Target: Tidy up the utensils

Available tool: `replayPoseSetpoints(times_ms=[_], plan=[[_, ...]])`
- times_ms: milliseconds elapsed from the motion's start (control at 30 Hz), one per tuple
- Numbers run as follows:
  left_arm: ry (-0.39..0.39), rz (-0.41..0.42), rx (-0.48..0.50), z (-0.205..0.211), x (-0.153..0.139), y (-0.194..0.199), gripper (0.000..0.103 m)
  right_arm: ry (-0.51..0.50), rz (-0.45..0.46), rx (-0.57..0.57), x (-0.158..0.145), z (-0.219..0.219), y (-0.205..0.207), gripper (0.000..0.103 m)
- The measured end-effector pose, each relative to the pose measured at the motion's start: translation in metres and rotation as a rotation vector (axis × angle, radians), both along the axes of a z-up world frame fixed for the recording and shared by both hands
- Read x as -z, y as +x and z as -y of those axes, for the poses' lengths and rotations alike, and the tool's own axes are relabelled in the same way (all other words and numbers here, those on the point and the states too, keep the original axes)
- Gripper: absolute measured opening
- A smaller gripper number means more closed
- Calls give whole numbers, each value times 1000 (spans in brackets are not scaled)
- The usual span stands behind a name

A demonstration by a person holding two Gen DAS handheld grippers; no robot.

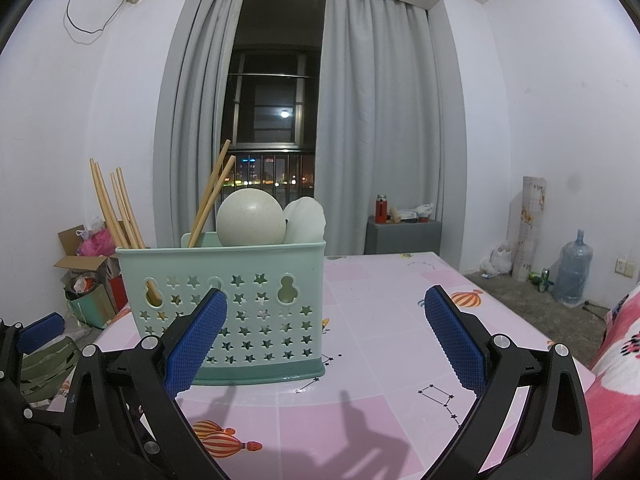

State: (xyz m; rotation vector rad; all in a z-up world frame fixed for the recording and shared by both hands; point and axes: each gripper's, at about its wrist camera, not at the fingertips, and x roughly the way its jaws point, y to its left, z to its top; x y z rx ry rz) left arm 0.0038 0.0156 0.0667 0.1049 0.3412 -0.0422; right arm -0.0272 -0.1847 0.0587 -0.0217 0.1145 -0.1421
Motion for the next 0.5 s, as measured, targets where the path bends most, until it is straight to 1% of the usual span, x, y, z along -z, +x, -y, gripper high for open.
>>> replayPoseSetpoints(times_ms=[500], plan=[[-3, -2, -1, 0, 0, 2, 98, 0, -1, 0, 0, 0, 0, 95]])
